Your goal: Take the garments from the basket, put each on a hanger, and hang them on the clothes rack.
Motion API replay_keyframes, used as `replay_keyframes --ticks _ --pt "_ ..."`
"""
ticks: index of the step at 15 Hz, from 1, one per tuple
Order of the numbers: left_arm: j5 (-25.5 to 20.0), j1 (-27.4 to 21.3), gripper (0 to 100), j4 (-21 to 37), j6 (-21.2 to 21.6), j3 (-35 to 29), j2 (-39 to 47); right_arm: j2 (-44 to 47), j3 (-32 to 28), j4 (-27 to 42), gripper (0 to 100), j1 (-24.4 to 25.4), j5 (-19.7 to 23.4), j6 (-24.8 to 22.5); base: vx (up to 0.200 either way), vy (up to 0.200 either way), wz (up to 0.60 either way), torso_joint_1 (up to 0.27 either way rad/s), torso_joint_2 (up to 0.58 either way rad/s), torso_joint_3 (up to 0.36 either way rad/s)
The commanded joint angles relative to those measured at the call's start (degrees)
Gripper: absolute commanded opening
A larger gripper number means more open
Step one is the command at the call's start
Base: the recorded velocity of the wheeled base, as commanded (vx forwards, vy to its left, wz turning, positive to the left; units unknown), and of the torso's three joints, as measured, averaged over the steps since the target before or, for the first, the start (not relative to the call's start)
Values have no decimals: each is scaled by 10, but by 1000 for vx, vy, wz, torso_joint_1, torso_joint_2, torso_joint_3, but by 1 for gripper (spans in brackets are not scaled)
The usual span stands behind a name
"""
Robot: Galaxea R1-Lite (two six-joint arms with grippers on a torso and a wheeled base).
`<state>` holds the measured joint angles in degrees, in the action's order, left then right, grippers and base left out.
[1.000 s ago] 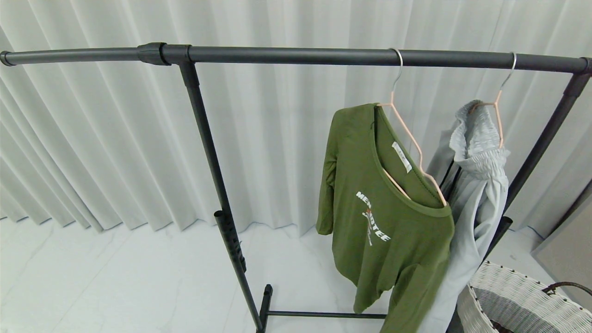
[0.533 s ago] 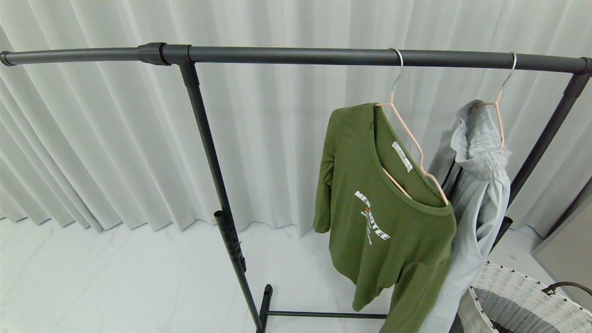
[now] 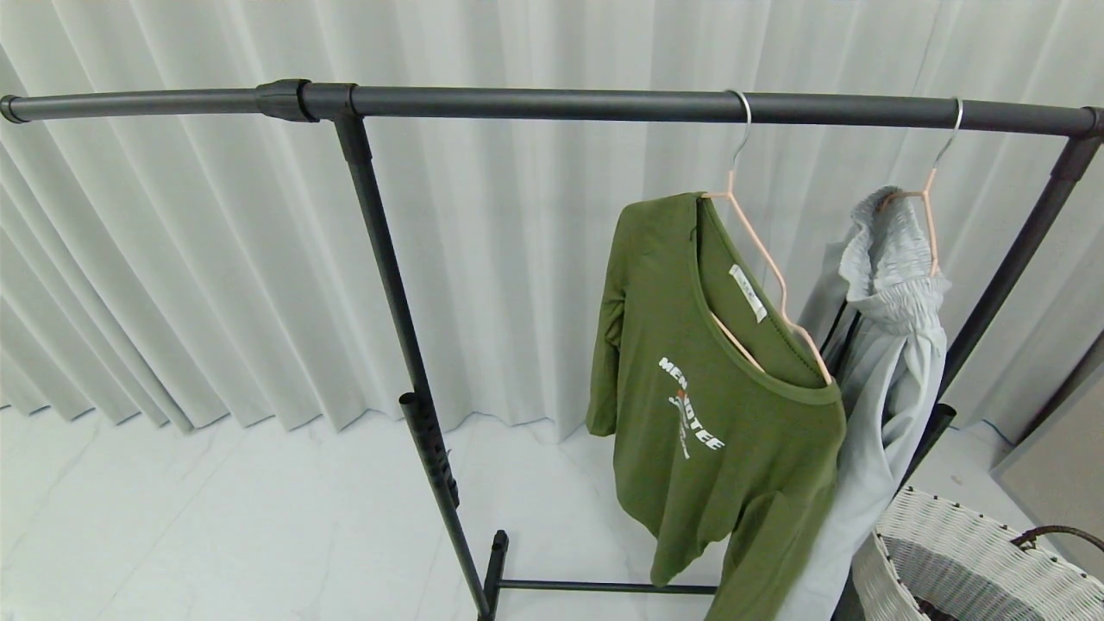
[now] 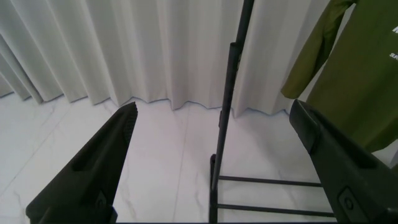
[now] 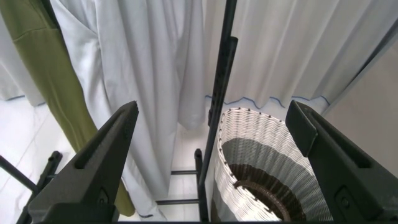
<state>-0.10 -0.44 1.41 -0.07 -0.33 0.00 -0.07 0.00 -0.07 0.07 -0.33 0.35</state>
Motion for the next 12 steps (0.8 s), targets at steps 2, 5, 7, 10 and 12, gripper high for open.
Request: replay_keyframes --ticks 2,5,7,10,12 --pt "0 0 100 0 0 0 0 1 0 0 100 0 0 0 0 0 0 0 0 0" --pt "0 0 100 0 0 1 0 1 0 0 100 0 0 0 0 0 0 0 0 0" --pt "0 0 100 0 0 1 0 1 0 0 100 0 0 0 0 0 0 0 0 0" --pt "0 0 100 0 0 0 1 1 0 0 100 0 0 -2 0 0 0 0 0 0" --pt "0 0 100 0 0 0 0 1 0 0 100 0 0 -4 0 0 0 0 0 0"
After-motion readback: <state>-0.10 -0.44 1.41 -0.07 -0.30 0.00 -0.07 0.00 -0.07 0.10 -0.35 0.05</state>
